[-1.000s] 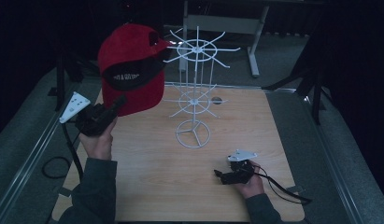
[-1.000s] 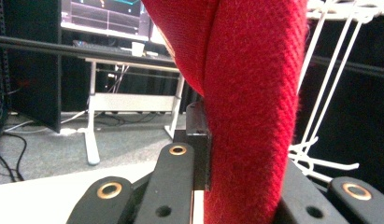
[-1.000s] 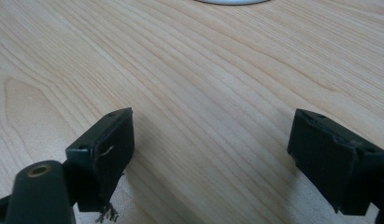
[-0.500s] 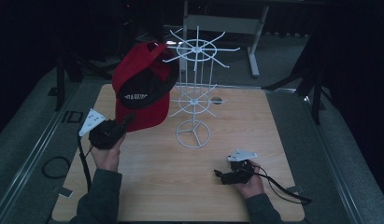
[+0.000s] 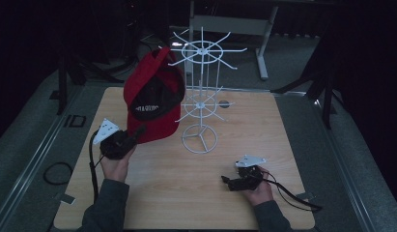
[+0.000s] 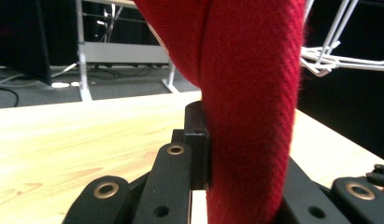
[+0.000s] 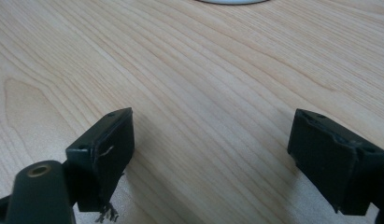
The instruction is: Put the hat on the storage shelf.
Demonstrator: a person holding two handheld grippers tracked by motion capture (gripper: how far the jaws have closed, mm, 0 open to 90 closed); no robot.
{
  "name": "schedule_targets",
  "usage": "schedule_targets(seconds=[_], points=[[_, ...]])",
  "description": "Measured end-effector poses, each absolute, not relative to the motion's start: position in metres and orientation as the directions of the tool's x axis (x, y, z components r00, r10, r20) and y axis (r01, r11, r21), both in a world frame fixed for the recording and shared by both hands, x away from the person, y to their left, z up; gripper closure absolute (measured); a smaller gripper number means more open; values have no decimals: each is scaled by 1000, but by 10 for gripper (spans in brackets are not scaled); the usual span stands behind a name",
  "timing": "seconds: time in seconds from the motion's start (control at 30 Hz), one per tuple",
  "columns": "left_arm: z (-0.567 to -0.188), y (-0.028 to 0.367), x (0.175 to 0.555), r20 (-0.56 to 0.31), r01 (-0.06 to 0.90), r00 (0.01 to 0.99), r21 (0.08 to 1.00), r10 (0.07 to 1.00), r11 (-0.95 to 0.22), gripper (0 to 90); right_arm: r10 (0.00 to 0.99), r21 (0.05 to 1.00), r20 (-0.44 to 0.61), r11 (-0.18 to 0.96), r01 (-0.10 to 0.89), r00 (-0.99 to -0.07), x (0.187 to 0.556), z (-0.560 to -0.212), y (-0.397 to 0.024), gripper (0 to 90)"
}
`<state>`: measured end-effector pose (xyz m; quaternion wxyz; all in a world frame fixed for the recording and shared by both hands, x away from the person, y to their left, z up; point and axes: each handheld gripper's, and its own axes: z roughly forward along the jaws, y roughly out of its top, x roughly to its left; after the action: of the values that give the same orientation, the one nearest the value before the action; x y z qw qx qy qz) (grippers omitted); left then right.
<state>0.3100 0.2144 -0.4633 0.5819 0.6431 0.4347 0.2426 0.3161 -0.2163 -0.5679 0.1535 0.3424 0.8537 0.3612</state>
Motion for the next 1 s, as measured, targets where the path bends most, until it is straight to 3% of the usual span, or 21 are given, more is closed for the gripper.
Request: schedule_targets(seconds=[0.1,0.17,0.2,0.57,0.77,1.0], points=[[-464,213,309,-180,281,509,959,842,35,771,695,721,-14,505,474,-718,316,-568,-216,144],[-465,214,309,-184,287,505,957,843,37,694,696,721,-14,505,475,-718,316,-568,-216,144],[-465,215,309,-185,289,499,956,847,39,606,696,721,-12,503,476,-718,316,-568,-216,144],[-468,229,313,-240,366,460,929,855,64,377,695,723,-14,504,473,-718,316,-568,-216,144],[-473,229,312,-223,388,425,921,877,46,304,696,722,-12,503,475,-718,316,-568,-216,144],[-481,231,311,-221,411,421,911,880,32,283,695,721,-14,505,474,-719,316,-568,-216,144]])
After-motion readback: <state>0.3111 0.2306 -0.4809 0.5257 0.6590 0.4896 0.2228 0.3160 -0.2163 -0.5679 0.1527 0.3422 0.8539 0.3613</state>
